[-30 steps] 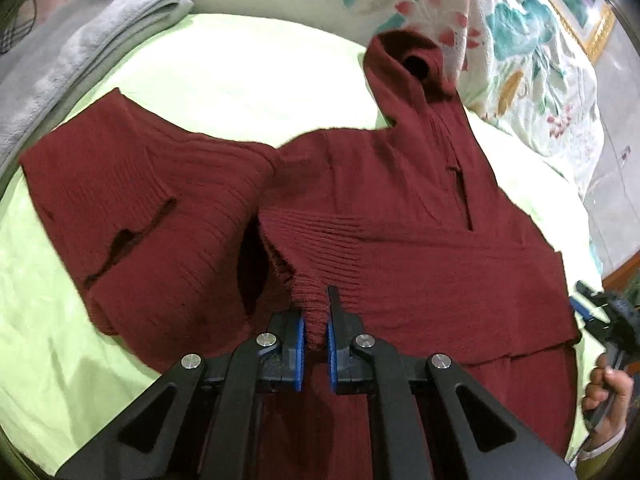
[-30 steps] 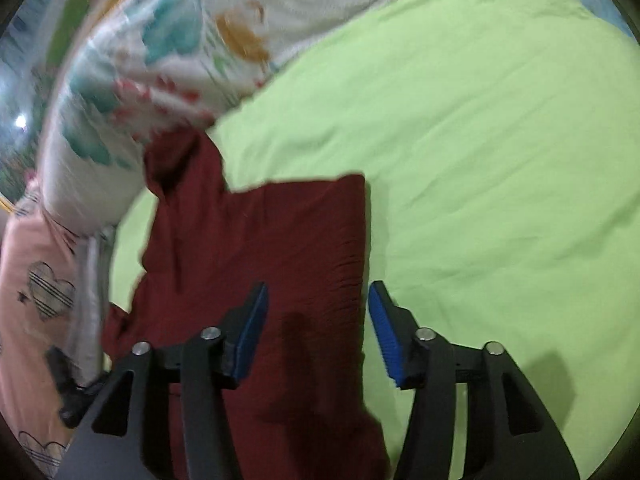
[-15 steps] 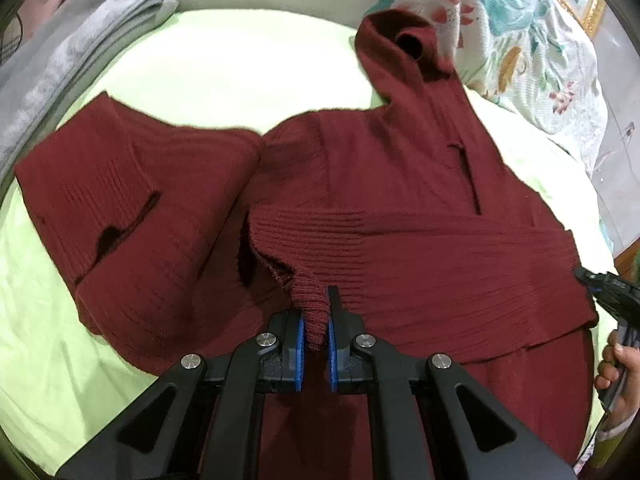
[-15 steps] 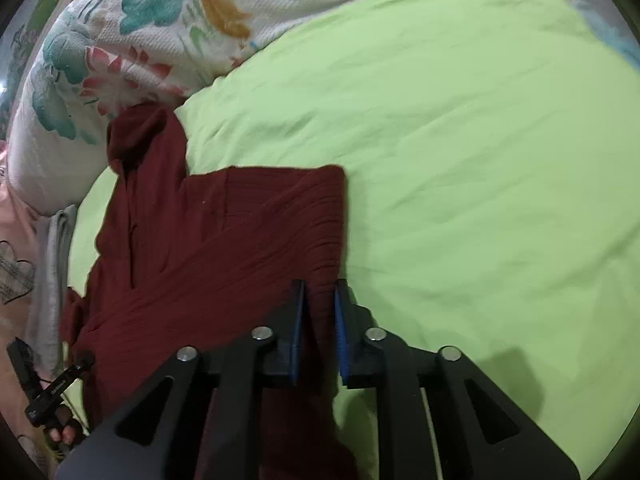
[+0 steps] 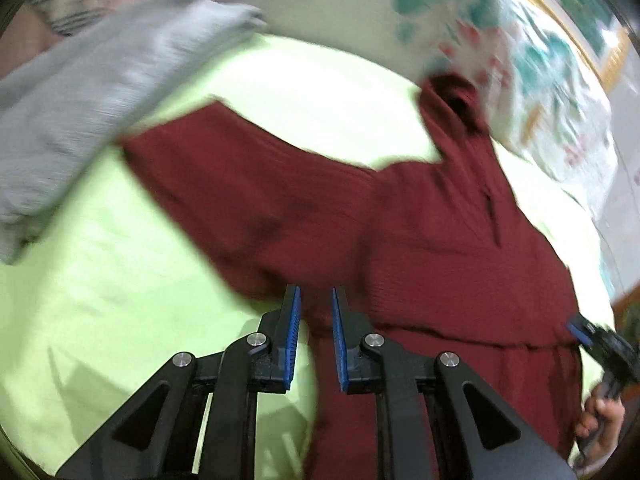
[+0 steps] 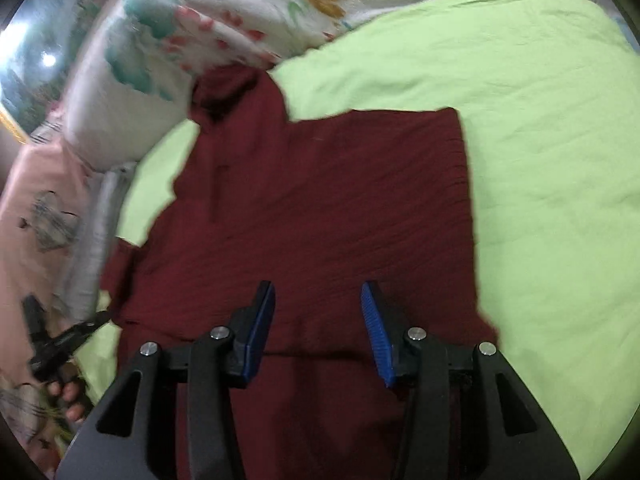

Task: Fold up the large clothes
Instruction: 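Fold the held sleeve across the sweater body with the left gripper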

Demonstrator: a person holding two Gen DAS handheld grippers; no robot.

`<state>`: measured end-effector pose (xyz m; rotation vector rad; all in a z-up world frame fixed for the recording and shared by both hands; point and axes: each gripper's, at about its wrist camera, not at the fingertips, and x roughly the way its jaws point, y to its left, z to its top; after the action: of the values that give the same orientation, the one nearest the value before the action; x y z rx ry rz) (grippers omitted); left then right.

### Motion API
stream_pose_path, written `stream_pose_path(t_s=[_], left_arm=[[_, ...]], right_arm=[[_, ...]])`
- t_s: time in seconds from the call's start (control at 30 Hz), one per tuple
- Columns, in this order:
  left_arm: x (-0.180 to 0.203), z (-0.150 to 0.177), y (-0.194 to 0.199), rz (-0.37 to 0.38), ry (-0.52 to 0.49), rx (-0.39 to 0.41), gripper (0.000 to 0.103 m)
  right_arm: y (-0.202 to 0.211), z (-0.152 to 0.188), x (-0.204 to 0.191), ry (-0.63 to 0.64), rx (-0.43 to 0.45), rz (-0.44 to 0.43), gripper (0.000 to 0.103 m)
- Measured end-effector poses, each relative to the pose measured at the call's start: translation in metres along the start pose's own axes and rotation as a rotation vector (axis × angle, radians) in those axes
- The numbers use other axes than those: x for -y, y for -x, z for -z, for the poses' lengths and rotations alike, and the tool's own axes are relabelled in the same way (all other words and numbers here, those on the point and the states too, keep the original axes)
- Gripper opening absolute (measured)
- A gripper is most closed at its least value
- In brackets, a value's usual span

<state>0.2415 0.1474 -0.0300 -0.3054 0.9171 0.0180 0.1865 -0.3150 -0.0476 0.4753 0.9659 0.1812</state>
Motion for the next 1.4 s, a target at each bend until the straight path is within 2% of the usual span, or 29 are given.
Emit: stream_pose_path(t_s=[0.13,0.17,0.2,0.27,0.37,0.5,0.53,0.57,0.6,0.63,0.73,0.87,1.0,1.13,1.27,1.4], left_arm=[[-0.031,-0.020,0.005,-0.021,0.054,0.007,0.019],[-0.031,-0.024,0.004,-0.017,0.047,0.010,0.028],[-0.029,-0.028,0.002,-0.026,0.031,0.015,0.043],[-0.022,-0.032,-0.004,-0.042,-0.008,0.016,0.053],[-0.012,-0.041,-0.027,-0.059,-0.074,-0.022,0.057],[-0.009,-0.049,-0.063,-0.144,-0.145,-0.071,0.057],[-0.009,-0.049,-0.073,-0.168,-0.170,-0.080,0.054],[-0.009,-0.050,-0.076,-0.182,-0.186,-0.072,0.040],[-0.009,-0.051,-0.076,-0.200,-0.205,-0.057,0.016],[-0.009,-0.052,-0.076,-0.202,-0.215,-0.057,0.006],[-0.017,-0.056,-0.065,-0.159,-0.166,-0.043,0.005],[-0.019,-0.057,-0.031,-0.084,-0.096,0.009,0.004],[0.005,-0.055,0.004,0.023,-0.093,0.056,0.004],[0.069,-0.046,0.028,0.173,-0.146,0.083,0.004],[0.149,-0.024,0.031,0.329,-0.224,0.061,0.004],[0.220,0.001,0.006,0.395,-0.288,0.003,0.004]], right_arm=[[-0.001,0.013,-0.024,0.040,-0.020,-0.033,0.047],[-0.002,0.019,-0.028,0.037,-0.036,-0.053,0.047],[-0.005,0.023,-0.031,0.033,-0.048,-0.065,0.047],[-0.013,0.032,-0.037,0.023,-0.080,-0.087,0.047],[-0.022,0.040,-0.045,0.014,-0.117,-0.101,0.047],[-0.025,0.044,-0.052,0.017,-0.135,-0.108,0.047],[-0.024,0.044,-0.054,0.017,-0.135,-0.111,0.047],[-0.023,0.044,-0.055,0.015,-0.135,-0.116,0.047],[-0.022,0.043,-0.056,0.015,-0.134,-0.117,0.047],[-0.021,0.043,-0.057,0.017,-0.132,-0.117,0.047],[-0.020,0.044,-0.060,0.021,-0.128,-0.120,0.047],[-0.020,0.047,-0.066,0.024,-0.129,-0.147,0.047],[-0.014,0.048,-0.068,0.023,-0.113,-0.162,0.047],[-0.001,0.044,-0.061,0.002,-0.074,-0.166,0.047],[0.018,0.038,-0.048,-0.024,-0.025,-0.150,0.047],[0.047,0.032,-0.024,-0.083,0.066,-0.128,0.047]])
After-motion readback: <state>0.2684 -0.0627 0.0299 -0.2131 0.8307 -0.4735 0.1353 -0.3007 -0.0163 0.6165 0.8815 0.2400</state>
